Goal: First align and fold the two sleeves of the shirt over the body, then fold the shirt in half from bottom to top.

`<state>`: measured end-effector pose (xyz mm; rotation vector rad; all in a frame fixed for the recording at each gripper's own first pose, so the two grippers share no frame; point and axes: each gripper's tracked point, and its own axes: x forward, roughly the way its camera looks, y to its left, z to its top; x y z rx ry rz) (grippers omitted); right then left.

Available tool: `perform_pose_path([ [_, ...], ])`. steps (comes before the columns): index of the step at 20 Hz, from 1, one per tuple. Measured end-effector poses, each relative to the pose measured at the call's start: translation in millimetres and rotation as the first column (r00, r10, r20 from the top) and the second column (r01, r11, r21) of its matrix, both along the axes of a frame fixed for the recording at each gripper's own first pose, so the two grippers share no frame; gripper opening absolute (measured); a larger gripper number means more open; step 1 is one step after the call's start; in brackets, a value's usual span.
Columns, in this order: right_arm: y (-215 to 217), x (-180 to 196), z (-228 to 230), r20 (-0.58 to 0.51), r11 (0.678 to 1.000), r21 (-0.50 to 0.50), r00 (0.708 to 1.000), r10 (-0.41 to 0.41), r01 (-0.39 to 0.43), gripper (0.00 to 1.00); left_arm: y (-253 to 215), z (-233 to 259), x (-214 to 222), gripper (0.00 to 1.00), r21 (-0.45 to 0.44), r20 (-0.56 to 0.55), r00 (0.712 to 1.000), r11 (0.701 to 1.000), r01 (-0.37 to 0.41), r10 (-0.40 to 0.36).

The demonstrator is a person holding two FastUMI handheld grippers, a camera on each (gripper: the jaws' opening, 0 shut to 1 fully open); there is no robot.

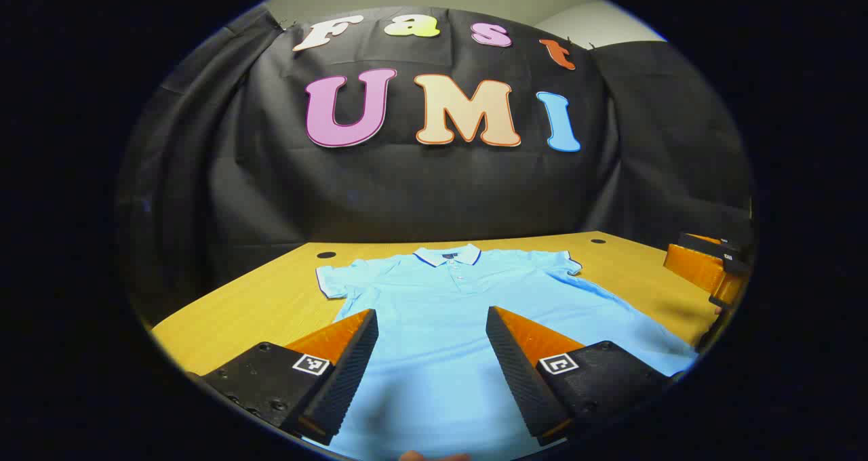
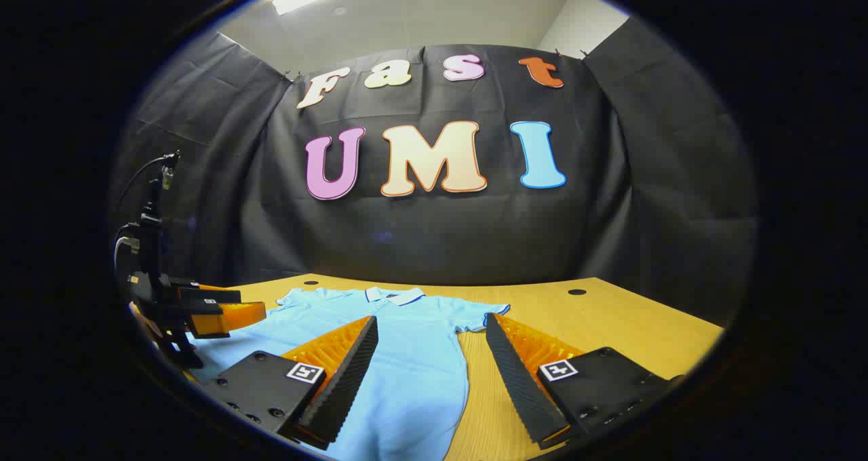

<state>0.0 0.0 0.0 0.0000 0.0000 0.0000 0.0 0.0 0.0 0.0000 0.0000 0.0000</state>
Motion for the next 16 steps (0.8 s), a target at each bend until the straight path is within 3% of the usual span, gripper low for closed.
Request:
perform_pose_path([
  [16,-2.0,4.4,-9.5,-0.036,1.0,0.006,0.999,-0.011,0.011,0.99,-1.9,2.2,0.6,0.96,0.007,0.033,0.999,1.0,0.021,-0.022],
])
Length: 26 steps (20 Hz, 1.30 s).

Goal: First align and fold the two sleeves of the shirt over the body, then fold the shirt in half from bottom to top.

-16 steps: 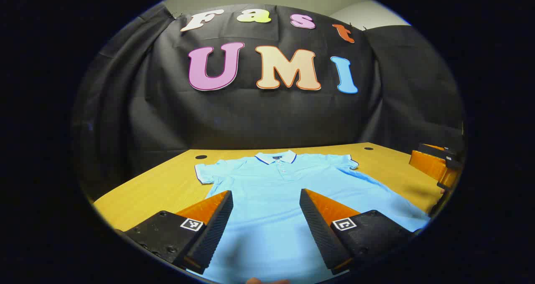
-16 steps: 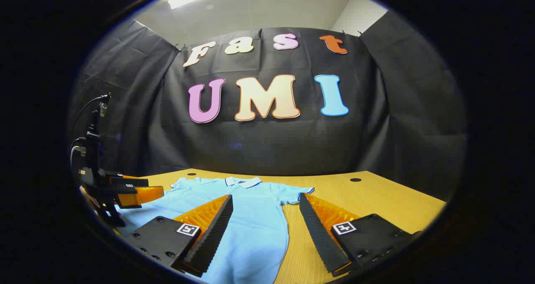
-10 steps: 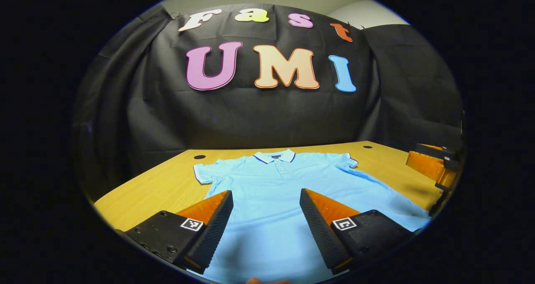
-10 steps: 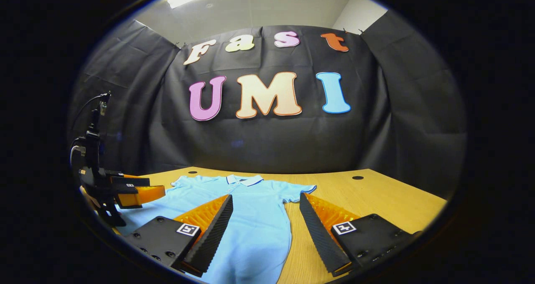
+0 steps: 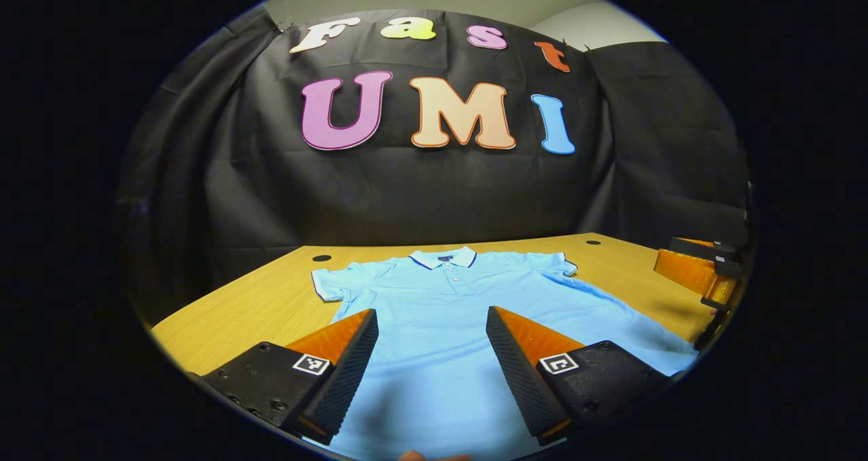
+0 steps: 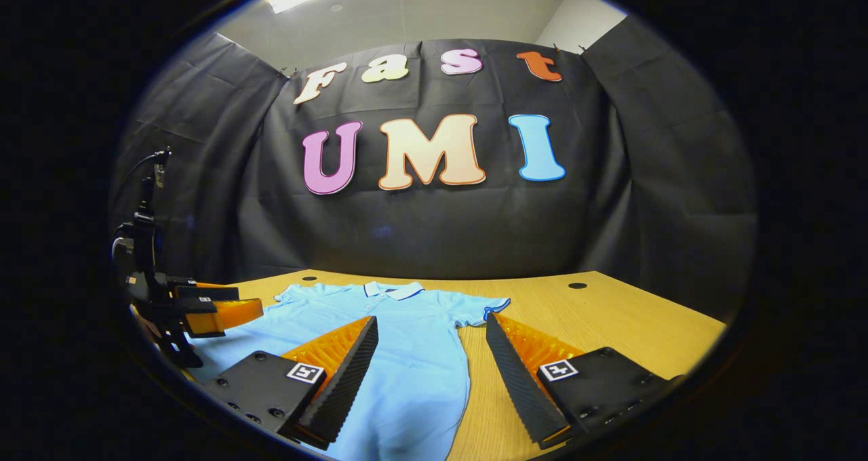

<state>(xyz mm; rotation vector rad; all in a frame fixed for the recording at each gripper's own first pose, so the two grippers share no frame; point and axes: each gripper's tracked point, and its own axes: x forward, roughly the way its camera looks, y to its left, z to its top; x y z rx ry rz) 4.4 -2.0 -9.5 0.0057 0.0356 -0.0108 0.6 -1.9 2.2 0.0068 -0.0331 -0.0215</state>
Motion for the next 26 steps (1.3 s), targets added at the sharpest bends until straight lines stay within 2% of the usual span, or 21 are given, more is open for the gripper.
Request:
perform_pose_path([
  [5,-3,14,2,-0.032,1.0,0.002,0.999,0.001,-0.001,0.99,3,0,1,0.96,-0.005,0.003,1.0,1.0,-0.013,0.013],
  [10,-9,44,11,-0.099,1.0,0.031,0.995,0.007,-0.004,0.99,2,1,1,0.96,-0.006,0.011,1.0,1.0,-0.016,0.016],
  [14,-25,79,21,-0.134,0.999,-0.03,0.991,-0.028,0.024,0.99,1,2,1,0.96,-0.001,0.022,1.0,1.0,-0.016,0.016],
  [21,-40,134,31,-0.227,0.995,-0.101,0.974,-0.02,-0.004,0.99,2,1,0,0.95,-0.003,0.018,1.0,1.0,-0.015,0.015],
  [26,-66,197,16,-0.307,0.993,-0.109,0.948,-0.08,0.048,0.99,2,0,1,0.95,-0.001,0.017,1.0,1.0,-0.015,0.015],
])
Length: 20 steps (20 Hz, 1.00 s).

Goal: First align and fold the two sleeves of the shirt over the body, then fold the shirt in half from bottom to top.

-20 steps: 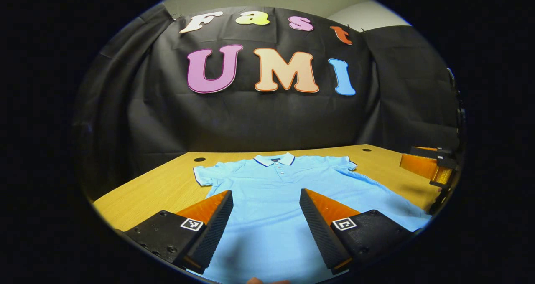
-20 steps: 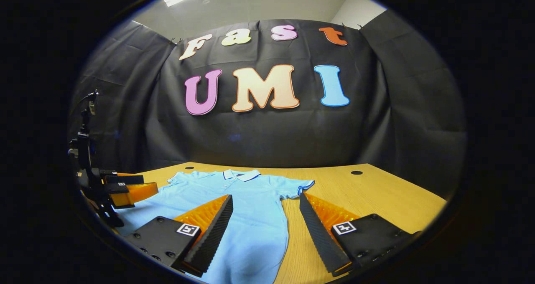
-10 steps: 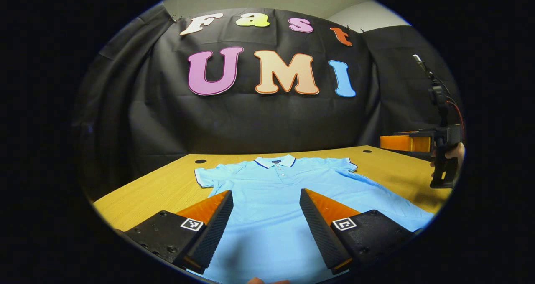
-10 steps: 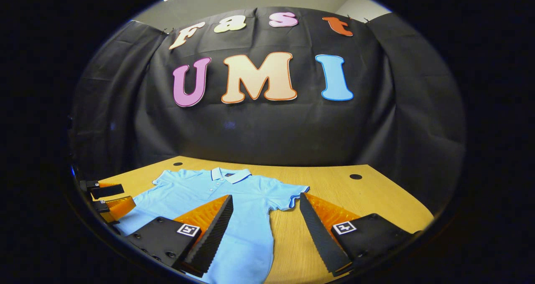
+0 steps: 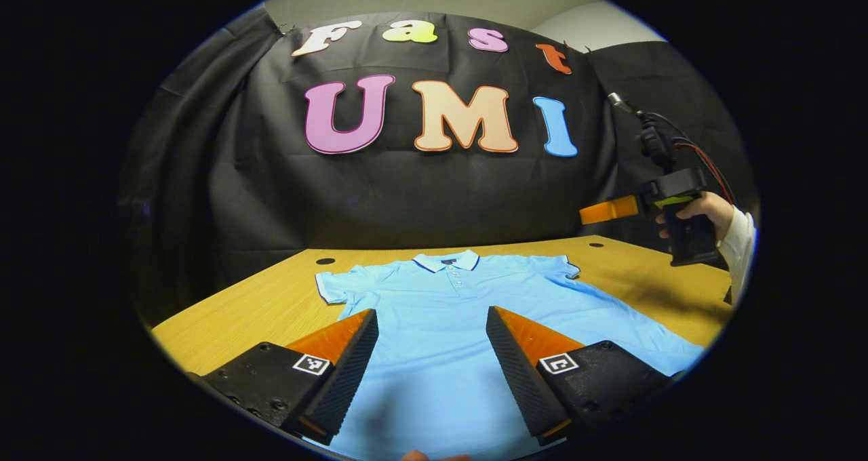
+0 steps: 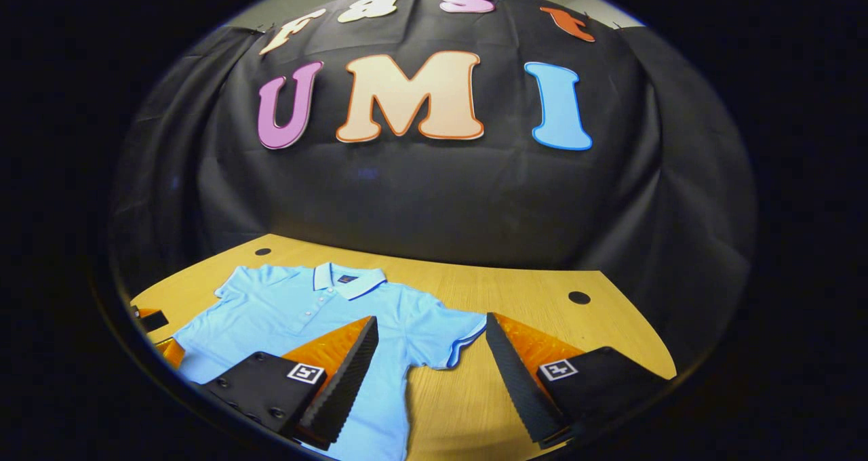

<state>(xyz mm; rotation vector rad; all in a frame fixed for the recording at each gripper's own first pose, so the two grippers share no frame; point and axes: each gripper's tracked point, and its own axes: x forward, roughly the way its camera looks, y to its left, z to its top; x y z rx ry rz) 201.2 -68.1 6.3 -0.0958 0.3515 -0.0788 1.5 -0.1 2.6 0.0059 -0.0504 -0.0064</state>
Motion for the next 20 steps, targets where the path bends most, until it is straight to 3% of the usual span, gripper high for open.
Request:
perform_pose_path([
  [6,-47,61,-66,-0.197,0.992,-0.101,0.976,-0.089,0.07,0.99,1,0,0,0.96,-0.001,0.002,1.0,1.0,-0.004,0.004],
  [11,-64,78,-118,-0.315,0.99,-0.077,0.939,-0.136,0.118,0.98,0,1,0,0.96,0.0,0.005,1.0,1.0,-0.004,0.004],
  [14,-66,80,-132,-0.346,0.991,-0.045,0.929,-0.135,0.128,1.0,1,1,0,0.95,0.0,0.005,1.0,1.0,-0.003,0.003],
  [15,-66,80,-136,-0.351,0.991,-0.037,0.926,-0.135,0.13,0.95,1,1,0,0.95,0.001,0.004,1.0,1.0,-0.002,0.002],
  [16,-66,81,-138,-0.355,0.991,-0.029,0.925,-0.133,0.132,0.99,1,1,0,0.95,0.001,0.003,1.0,1.0,-0.001,0.001],
  [20,-59,82,-143,-0.367,0.992,0.007,0.924,-0.111,0.122,0.77,1,0,0,0.95,0.001,0.002,1.0,1.0,0.0,0.0],
])
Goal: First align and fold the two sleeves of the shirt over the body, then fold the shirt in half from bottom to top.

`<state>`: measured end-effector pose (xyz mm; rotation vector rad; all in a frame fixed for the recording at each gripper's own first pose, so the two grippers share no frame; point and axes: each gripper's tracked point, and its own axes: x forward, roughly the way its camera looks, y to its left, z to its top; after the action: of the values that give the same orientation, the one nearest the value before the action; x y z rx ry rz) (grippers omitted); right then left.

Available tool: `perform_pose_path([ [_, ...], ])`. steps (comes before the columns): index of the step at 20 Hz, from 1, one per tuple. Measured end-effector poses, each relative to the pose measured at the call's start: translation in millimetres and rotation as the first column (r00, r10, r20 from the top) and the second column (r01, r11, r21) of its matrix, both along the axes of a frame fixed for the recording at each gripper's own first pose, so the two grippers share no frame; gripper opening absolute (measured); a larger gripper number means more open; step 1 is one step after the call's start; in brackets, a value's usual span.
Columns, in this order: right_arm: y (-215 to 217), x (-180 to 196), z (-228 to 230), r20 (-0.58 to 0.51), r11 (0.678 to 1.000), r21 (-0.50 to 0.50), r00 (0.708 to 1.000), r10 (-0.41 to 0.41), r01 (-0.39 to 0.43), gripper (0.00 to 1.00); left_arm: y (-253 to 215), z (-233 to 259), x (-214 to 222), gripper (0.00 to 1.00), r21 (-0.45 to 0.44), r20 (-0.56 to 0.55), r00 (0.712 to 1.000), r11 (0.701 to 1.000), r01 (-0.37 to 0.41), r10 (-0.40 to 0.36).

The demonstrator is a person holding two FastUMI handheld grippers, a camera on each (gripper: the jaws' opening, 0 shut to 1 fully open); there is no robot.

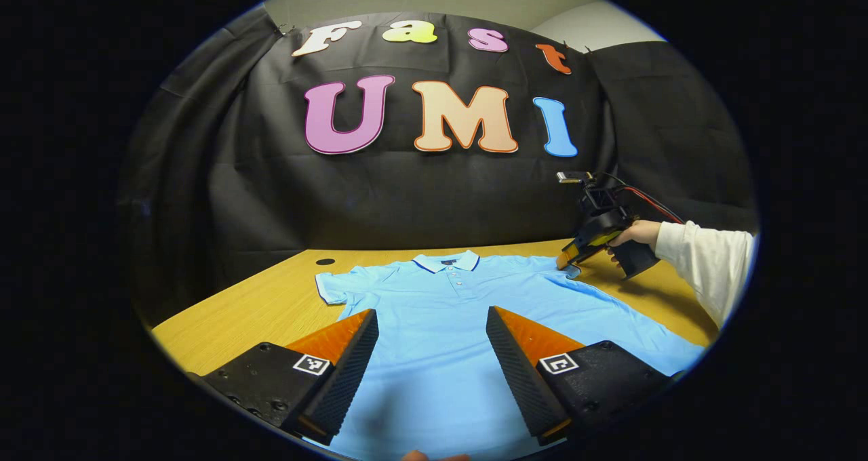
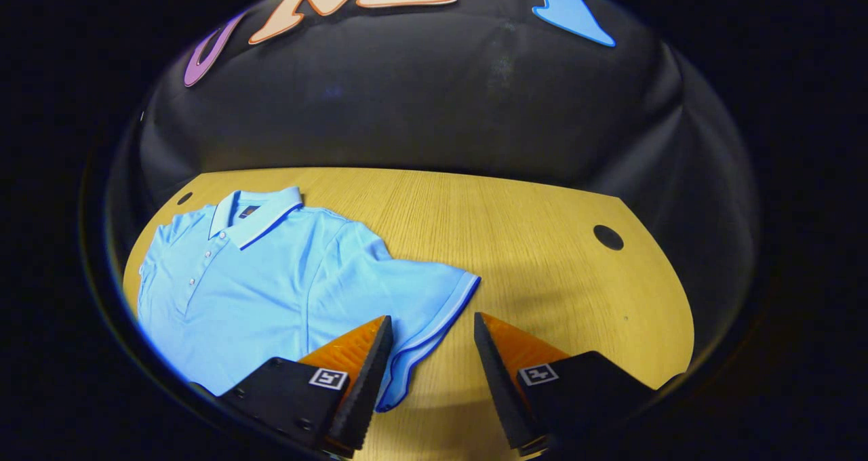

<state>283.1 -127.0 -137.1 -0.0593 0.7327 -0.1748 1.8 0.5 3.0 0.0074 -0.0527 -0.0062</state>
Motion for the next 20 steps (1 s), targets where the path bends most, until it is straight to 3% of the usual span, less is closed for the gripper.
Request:
perform_pose_path([
  [2,7,0,-1,-0.002,1.0,0.02,1.0,0.013,-0.013,0.67,0,1,0,0.95,0.0,-0.001,1.0,1.0,0.0,0.0],
  [3,9,0,-3,-0.003,0.999,0.03,1.0,0.017,-0.017,0.56,0,1,0,0.95,0.0,-0.001,1.0,1.0,0.0,0.0],
  [6,17,0,-3,-0.013,0.996,0.088,1.0,0.017,-0.016,0.36,0,1,0,0.95,-0.001,0.002,1.0,1.0,0.0,0.0],
  [7,20,0,-5,-0.012,0.995,0.099,1.0,0.022,-0.021,0.23,0,1,0,0.95,-0.002,0.003,1.0,1.0,0.0,0.0],
  [9,20,0,-5,-0.009,0.996,0.082,0.999,0.031,-0.03,0.1,0,1,0,0.96,-0.002,0.002,1.0,1.0,0.0,0.0],
  [13,22,0,-2,0.0,0.998,0.05,1.0,0.03,-0.03,0.1,0,1,0,0.96,-0.002,-0.001,1.0,1.0,0.0,0.0],
  [14,24,2,1,0.008,0.997,0.072,1.0,0.023,-0.023,0.02,0,1,0,0.96,-0.002,-0.001,1.0,1.0,0.0,0.0],
  [20,61,14,49,0.122,0.973,0.221,0.992,0.036,-0.062,0.02,0,1,0,0.95,-0.001,-0.002,1.0,1.0,0.0,0.0],
])
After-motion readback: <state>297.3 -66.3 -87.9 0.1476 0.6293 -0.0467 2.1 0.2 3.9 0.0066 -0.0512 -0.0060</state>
